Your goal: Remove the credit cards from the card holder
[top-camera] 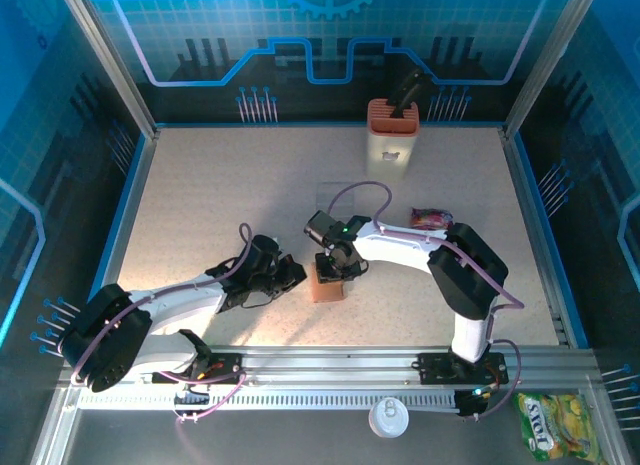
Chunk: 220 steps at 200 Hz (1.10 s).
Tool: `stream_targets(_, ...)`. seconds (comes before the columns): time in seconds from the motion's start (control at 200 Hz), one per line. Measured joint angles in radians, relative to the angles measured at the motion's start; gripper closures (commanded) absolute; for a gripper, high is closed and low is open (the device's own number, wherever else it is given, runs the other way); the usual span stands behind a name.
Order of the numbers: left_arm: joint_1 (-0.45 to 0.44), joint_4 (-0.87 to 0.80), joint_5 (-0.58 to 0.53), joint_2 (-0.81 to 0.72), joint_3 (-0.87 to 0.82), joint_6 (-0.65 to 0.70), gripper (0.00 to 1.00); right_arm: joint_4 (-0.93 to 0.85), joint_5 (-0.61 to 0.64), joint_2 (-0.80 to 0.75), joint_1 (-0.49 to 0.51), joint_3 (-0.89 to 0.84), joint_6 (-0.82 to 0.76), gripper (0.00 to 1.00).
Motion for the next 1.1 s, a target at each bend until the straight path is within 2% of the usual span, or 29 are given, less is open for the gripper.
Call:
stream_targets(0.515, -0.015, 0.072, 0.037, 0.076, 0.004, -0.003, 1.0, -0.006, 0.034, 0.003, 0.014, 0.003, -0.007, 0.75)
stream_targets(0.915, -0.042, 0.085, 0.058, 0.128, 0.044, -0.002, 1.0, 0.052, -0.008, -0.011, 0.006, -0.031, 0.0, 0.84)
stream_targets(1.101, -0.044, 0.077, 0.057, 0.156, 0.058, -0.002, 1.0, 0.084, -0.018, -0.029, 0.002, -0.057, 0.002, 0.85)
